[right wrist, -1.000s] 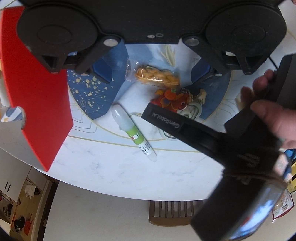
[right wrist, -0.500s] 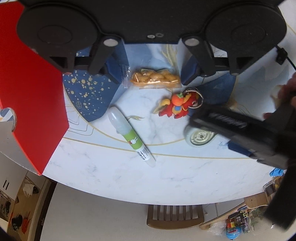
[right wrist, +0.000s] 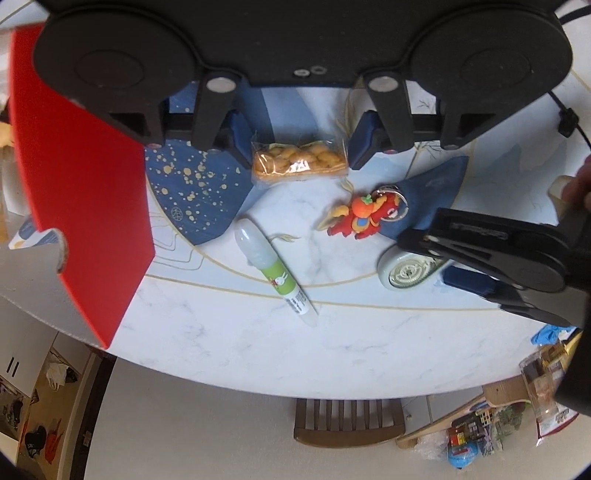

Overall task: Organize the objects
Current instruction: 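Move left gripper to the correction tape while right gripper approaches bagged snack, then grasp the correction tape with left gripper while right gripper grasps bagged snack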

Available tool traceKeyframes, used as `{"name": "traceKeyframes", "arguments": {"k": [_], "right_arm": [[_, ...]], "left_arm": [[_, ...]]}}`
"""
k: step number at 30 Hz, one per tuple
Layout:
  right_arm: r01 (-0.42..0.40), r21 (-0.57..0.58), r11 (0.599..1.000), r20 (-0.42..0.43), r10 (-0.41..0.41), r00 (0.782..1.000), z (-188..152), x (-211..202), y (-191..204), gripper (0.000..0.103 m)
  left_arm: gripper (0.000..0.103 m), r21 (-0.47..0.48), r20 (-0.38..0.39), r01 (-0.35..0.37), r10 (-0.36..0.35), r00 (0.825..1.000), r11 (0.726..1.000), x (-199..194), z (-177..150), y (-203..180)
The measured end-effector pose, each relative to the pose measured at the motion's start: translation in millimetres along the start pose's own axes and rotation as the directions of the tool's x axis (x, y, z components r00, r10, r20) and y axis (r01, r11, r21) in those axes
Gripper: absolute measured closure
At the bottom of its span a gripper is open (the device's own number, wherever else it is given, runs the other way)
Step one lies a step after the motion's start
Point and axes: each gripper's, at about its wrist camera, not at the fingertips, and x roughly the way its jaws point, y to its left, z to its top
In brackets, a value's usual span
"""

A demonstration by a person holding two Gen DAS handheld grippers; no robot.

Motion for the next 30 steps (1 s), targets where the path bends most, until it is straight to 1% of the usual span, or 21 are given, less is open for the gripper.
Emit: {"name": "traceKeyframes", "arguments": {"k": [2, 4, 9, 13, 17, 26, 30], "right_arm": [[-0.005, 0.007, 1.0, 0.009, 0.005, 1.0, -0.5, -8.4, -0.6, 0.049], [-0.011, 0.011, 1.0, 0.02, 0.01, 1.0, -1.4, -17.5, -0.9, 0.049], [-0.015, 0.018, 1.0, 0.049, 0.014, 0.999, -3.3, -41.5, -1.7, 0.049], [-0.013, 0.037, 0.999, 0.064, 0.011, 0.998, -5.5, -60.8, -5.7, 0.049], [-0.014, 0.058, 0.998, 0.078, 0.009, 0.997, -9.5, -81.0, -11.2, 0.049], [-0.007, 0.088, 0.996, 0.112, -0.003, 0.994, -16.0, -123.6, -30.6, 0.05], [0.011, 0.103, 0.995, 0.128, -0.024, 0.991, -17.7, -139.2, -43.2, 0.05]], "left_arm": [[0.05, 0.012, 0.0, 0.007, -0.007, 1.0, 1.0, -1.0, 1.9, -3.8], [0.056, 0.022, 0.002, 0.013, -0.013, 1.0, 1.0, -2.0, 2.2, -7.4], [0.056, 0.011, -0.006, 0.011, -0.011, 1.0, 1.0, -3.2, 1.7, -8.8], [0.056, 0.003, -0.012, 0.015, -0.015, 1.0, 1.0, -9.0, -5.8, -11.5], [0.056, -0.042, -0.021, 0.036, -0.037, 0.999, 0.998, -19.8, -16.0, -12.4], [0.056, -0.097, 0.005, 0.086, -0.085, 0.996, 0.992, -69.3, -28.9, -23.4], [0.056, -0.129, 0.008, 0.129, -0.129, 0.992, 0.983, -92.2, -28.8, -34.7]]}}
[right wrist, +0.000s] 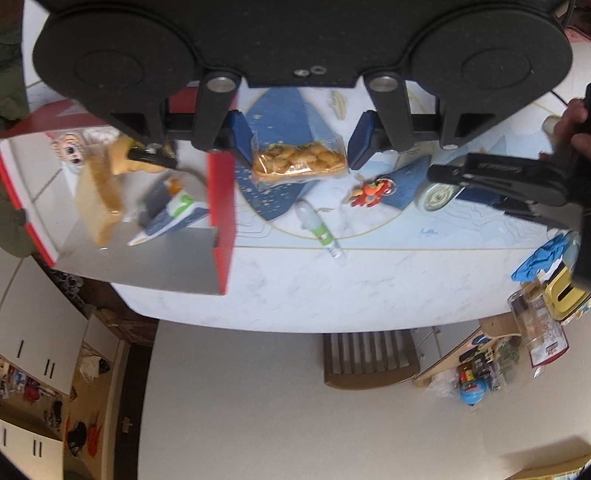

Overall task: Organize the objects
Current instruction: 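Grasp the correction tape with left gripper while right gripper grasps bagged snack, then carry the correction tape and bagged snack over the red shoebox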

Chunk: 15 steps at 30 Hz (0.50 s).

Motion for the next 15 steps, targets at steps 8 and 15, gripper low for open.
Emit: {"name": "traceKeyframes", "arguments": {"k": [8, 15], "right_arm": [[0.043, 0.028, 0.999, 0.037, -0.044, 0.998, -1.0, -23.0, -39.9, 0.05], [0.094, 0.076, 0.993, 0.048, -0.098, 0.994, -2.4, -28.1, -91.7, 0.05]], "left_arm": [[0.056, 0.026, 0.036, 0.066, -0.067, 0.997, 0.998, -24.3, 8.6, -48.3], [0.056, 0.098, 0.053, 0.106, -0.112, 0.992, 0.989, -22.9, 28.7, -103.5]]}}
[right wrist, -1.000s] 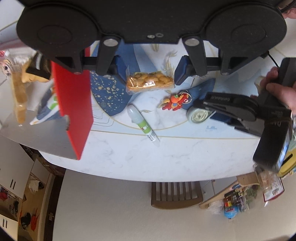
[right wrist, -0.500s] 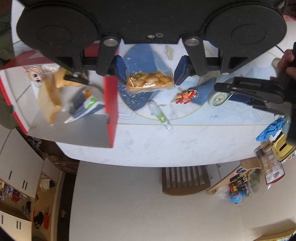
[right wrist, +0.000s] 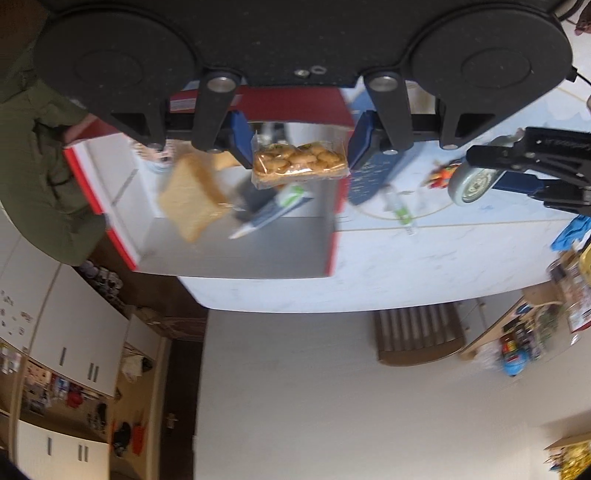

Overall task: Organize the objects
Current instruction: 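Carry the correction tape and bagged snack over the red shoebox, then open both grippers to drop the tape and snack into the box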

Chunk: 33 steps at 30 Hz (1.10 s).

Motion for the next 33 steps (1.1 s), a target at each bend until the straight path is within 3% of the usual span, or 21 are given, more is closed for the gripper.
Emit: {"name": "traceKeyframes", "arguments": {"k": [10, 17, 25, 33], "right_arm": [[0.071, 0.017, 0.997, -0.003, -0.071, 0.997, 0.3, 17.9, -63.0, 0.05], [0.099, 0.02, 0.995, -0.05, -0.098, 0.994, -5.1, 48.1, -100.3, 0.05], [0.106, -0.01, 0.994, -0.112, -0.106, 0.988, -10.8, 77.3, -123.7, 0.05], [0.089, -0.026, 0.996, -0.138, -0.092, 0.986, -12.0, 89.9, -134.1, 0.05]], "left_arm": [[0.056, 0.131, 0.025, 0.043, -0.047, 0.999, 0.99, 33.6, 51.8, -76.6], [0.056, 0.184, -0.022, 0.055, -0.052, 0.998, 0.981, 81.3, 81.0, -117.0], [0.056, 0.299, -0.102, 0.013, 0.018, 0.995, 0.954, 138.0, 89.1, -150.2], [0.056, 0.312, -0.167, 0.005, 0.05, 0.985, 0.95, 170.2, 92.8, -156.2]]}}
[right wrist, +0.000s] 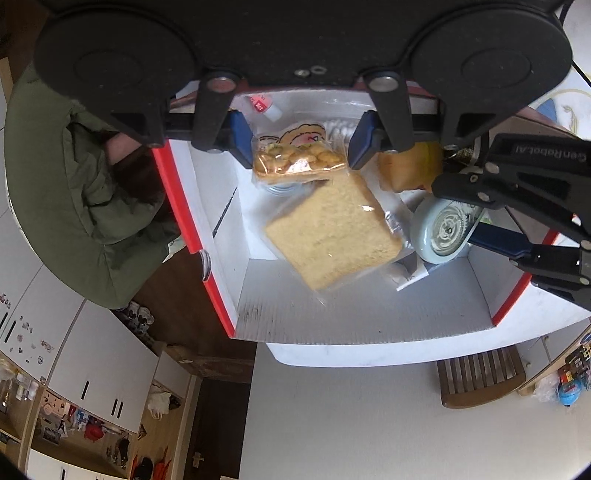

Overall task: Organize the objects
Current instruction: 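Open both grippers to drop the tape and snack into the box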

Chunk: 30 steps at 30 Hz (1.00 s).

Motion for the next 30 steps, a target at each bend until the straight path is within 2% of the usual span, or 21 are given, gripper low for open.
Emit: {"name": "traceKeyframes", "arguments": {"k": [7, 13, 15, 17, 30], "right_arm": [[-0.029, 0.004, 1.0, 0.001, 0.029, 1.0, 1.6, -0.3, -5.7, 0.046], [-0.046, 0.016, 0.999, 0.013, 0.046, 0.999, 1.5, -6.4, -9.1, 0.043], [-0.048, 0.021, 0.999, 0.017, 0.048, 0.999, 1.2, -8.5, -9.4, 0.042], [-0.051, 0.025, 0.998, 0.021, 0.05, 0.999, 1.6, -10.4, -8.8, 0.042], [-0.066, 0.053, 0.996, 0.068, 0.062, 0.996, 2.1, -43.4, -3.4, 0.039]], "left_arm": [[0.056, -0.043, -0.042, 0.012, -0.014, 0.999, 0.999, 13.1, -1.1, 8.8], [0.056, -0.059, -0.036, 0.023, -0.025, 0.999, 0.998, 12.9, -2.2, 11.7], [0.052, -0.065, -0.026, 0.029, -0.031, 0.999, 0.997, 11.7, -1.3, 12.3], [0.045, -0.075, -0.009, 0.037, -0.038, 0.999, 0.997, 8.4, -1.4, 13.8], [0.044, -0.132, 0.09, 0.071, -0.06, 0.994, 0.989, -29.5, -12.0, 27.3]]}}
